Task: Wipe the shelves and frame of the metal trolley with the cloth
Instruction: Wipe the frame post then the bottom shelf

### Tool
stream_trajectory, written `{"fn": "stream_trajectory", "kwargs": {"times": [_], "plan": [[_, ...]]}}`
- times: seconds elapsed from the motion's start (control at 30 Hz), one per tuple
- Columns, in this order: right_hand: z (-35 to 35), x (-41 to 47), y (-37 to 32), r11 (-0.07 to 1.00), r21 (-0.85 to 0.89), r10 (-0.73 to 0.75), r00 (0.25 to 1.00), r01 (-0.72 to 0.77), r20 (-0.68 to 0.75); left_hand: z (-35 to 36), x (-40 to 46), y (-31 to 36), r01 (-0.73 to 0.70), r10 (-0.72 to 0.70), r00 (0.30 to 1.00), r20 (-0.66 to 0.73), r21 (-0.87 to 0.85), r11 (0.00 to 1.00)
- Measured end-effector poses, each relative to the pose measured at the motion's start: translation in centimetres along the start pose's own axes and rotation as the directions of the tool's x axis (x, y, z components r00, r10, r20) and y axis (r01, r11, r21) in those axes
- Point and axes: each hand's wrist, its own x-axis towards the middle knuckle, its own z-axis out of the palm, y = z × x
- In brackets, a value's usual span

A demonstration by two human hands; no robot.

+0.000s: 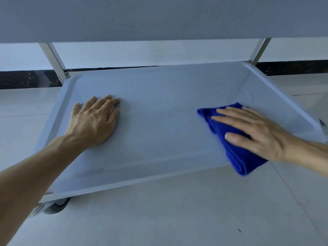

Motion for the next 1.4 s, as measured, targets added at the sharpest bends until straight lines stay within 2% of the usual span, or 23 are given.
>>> {"fn": "stream_trajectory", "kwargs": {"times": [0.1, 0.17, 0.2, 0.27, 0.33, 0.4, 0.43, 0.5, 0.57, 0.63, 0.7, 0.77, 0.8, 0.83, 0.87, 0.93, 0.97, 1.07, 1.13, 1.23, 1.3, 1.37, 1.4], "plan": [[0.8, 2.3, -0.1, 0.958, 0.008, 0.286, 0.954, -0.286, -0.095, -1.4, 1.4, 1.3, -0.027, 0.03, 0.999, -0.034, 0.092, 0.995], [1.9, 5.1, -2.4, 0.882, -0.016, 0.464, 0.874, -0.471, -0.146, -1.7, 2.5, 3.1, -0.058, 0.061, 0.997, -0.042, 0.075, 0.996], [2.3, 6.3, -4.2, 0.866, -0.031, 0.487, 0.856, -0.499, -0.175, -1.5, 2.9, 4.4, -0.077, 0.078, 0.996, -0.031, 0.039, 0.996], [3.0, 7.3, -7.4, 0.92, -0.078, 0.357, 0.905, -0.383, -0.233, -0.4, 3.0, 6.7, -0.102, 0.102, 0.995, 0.022, -0.022, 0.995], [3.0, 6.4, -8.7, 0.989, -0.08, 0.113, 0.98, -0.127, -0.163, 1.1, 2.5, 7.9, -0.117, 0.118, 0.991, 0.071, -0.021, 0.993], [2.6, 4.6, -7.7, 0.994, -0.049, -0.099, 0.993, 0.097, -0.057, 2.1, 2.0, 7.8, -0.125, 0.125, 0.989, 0.079, -0.004, 0.992], [2.3, 3.8, -6.4, 0.987, -0.033, -0.157, 0.987, 0.156, -0.019, 2.4, 1.9, 7.5, -0.128, 0.128, 0.989, 0.078, -0.003, 0.992], [1.4, 2.9, -3.3, 0.986, -0.01, -0.166, 0.986, 0.166, -0.028, 2.6, 1.8, 7.2, -0.14, 0.14, 0.987, 0.073, -0.004, 0.99], [0.6, 3.2, 0.1, 0.997, 0.007, -0.069, 0.99, 0.071, -0.124, 2.7, 1.8, 7.3, -0.145, 0.145, 0.987, 0.066, -0.002, 0.989], [0.1, 5.2, 3.0, 0.994, 0.011, 0.105, 0.965, -0.106, -0.242, 2.7, 1.7, 7.6, -0.137, 0.137, 0.988, 0.065, -0.004, 0.991], [0.1, 8.8, 4.0, 0.932, 0.05, 0.353, 0.873, -0.358, -0.338, 2.6, 1.7, 8.0, -0.135, 0.135, 0.989, 0.063, -0.005, 0.991], [0.6, 12.7, 2.9, 0.82, 0.078, 0.559, 0.764, -0.567, -0.322, 2.5, 1.7, 8.2, -0.134, 0.136, 0.99, 0.043, -0.032, 0.99], [0.9, 14.3, 1.8, 0.79, 0.062, 0.598, 0.745, -0.61, -0.296, 2.5, 1.8, 8.3, -0.129, 0.131, 0.991, 0.023, -0.061, 0.99], [1.3, 15.6, 0.5, 0.803, 0.029, 0.578, 0.766, -0.595, -0.283, 2.4, 1.8, 8.4, -0.119, 0.119, 0.993, 0.002, -0.094, 0.989], [1.7, 16.3, -0.9, 0.853, -0.01, 0.5, 0.823, -0.522, -0.271, 2.4, 1.7, 8.3, -0.101, 0.1, 0.995, -0.015, -0.128, 0.987], [2.4, 16.1, -3.7, 0.962, -0.074, 0.245, 0.949, -0.264, -0.2, 2.3, 1.6, 8.2, -0.056, 0.052, 0.998, -0.025, -0.19, 0.98], [2.6, 15.2, -4.5, 0.989, -0.095, 0.102, 0.982, -0.117, -0.157, 2.3, 1.6, 8.1, -0.038, 0.035, 0.999, -0.02, -0.199, 0.979], [2.2, 12.0, -4.0, 0.968, -0.088, -0.24, 0.969, 0.234, -0.055, 2.4, 1.3, 8.1, -0.021, 0.023, 1.0, 0.019, -0.099, 0.995], [1.4, 11.1, -1.7, 0.958, -0.07, -0.283, 0.959, 0.28, -0.036, 2.4, 1.2, 8.2, -0.012, 0.013, 0.999, 0.048, -0.02, 1.0], [0.4, 12.3, 2.7, 0.993, -0.05, -0.111, 0.982, 0.104, -0.154, 2.2, 1.3, 8.6, -0.023, 0.02, 0.997, 0.074, 0.036, 0.999], [-0.2, 14.9, 5.0, 0.992, -0.033, 0.113, 0.967, -0.124, -0.227, 2.3, 1.3, 9.0, -0.046, 0.042, 0.996, 0.075, 0.051, 0.998], [-0.2, 18.3, 5.3, 0.906, -0.006, 0.41, 0.881, -0.423, -0.236, 2.6, 1.4, 9.2, -0.063, 0.06, 0.996, 0.069, 0.043, 0.997], [0.0, 20.0, 4.8, 0.852, 0.01, 0.51, 0.826, -0.523, -0.241, 2.7, 1.4, 9.2, -0.068, 0.065, 0.995, 0.069, 0.038, 0.997]]}}
